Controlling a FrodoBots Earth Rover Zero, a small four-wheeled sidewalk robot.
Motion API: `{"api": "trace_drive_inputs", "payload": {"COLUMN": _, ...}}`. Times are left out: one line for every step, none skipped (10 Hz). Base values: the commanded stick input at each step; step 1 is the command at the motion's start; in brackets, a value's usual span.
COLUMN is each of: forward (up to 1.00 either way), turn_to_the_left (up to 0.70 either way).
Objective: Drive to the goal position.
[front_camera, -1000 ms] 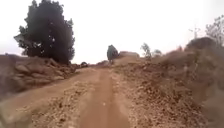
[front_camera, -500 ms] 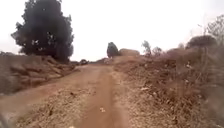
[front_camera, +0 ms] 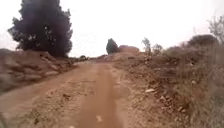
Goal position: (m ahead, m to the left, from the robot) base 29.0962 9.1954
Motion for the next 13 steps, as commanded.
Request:
{"api": "trace_drive_inputs", "payload": {"forward": 0.5, "turn_to_the_left": 0.0}}
{"api": "trace_drive_inputs", "payload": {"forward": 0.5, "turn_to_the_left": 0.0}}
{"api": "trace_drive_inputs", "payload": {"forward": 0.5, "turn_to_the_left": 0.0}}
{"api": "trace_drive_inputs", "payload": {"forward": 0.5, "turn_to_the_left": 0.0}}
{"api": "trace_drive_inputs", "payload": {"forward": 0.5, "turn_to_the_left": 0.0}}
{"api": "trace_drive_inputs", "payload": {"forward": 0.5, "turn_to_the_left": 0.0}}
{"api": "trace_drive_inputs", "payload": {"forward": 0.5, "turn_to_the_left": 0.0}}
{"api": "trace_drive_inputs", "payload": {"forward": 0.5, "turn_to_the_left": 0.0}}
{"api": "trace_drive_inputs", "payload": {"forward": 0.5, "turn_to_the_left": 0.0}}
{"api": "trace_drive_inputs", "payload": {"forward": 0.5, "turn_to_the_left": 0.0}}
{"api": "trace_drive_inputs", "payload": {"forward": 0.5, "turn_to_the_left": 0.0}}
{"api": "trace_drive_inputs", "payload": {"forward": 0.5, "turn_to_the_left": 0.0}}
{"api": "trace_drive_inputs", "payload": {"forward": 0.5, "turn_to_the_left": 0.0}}
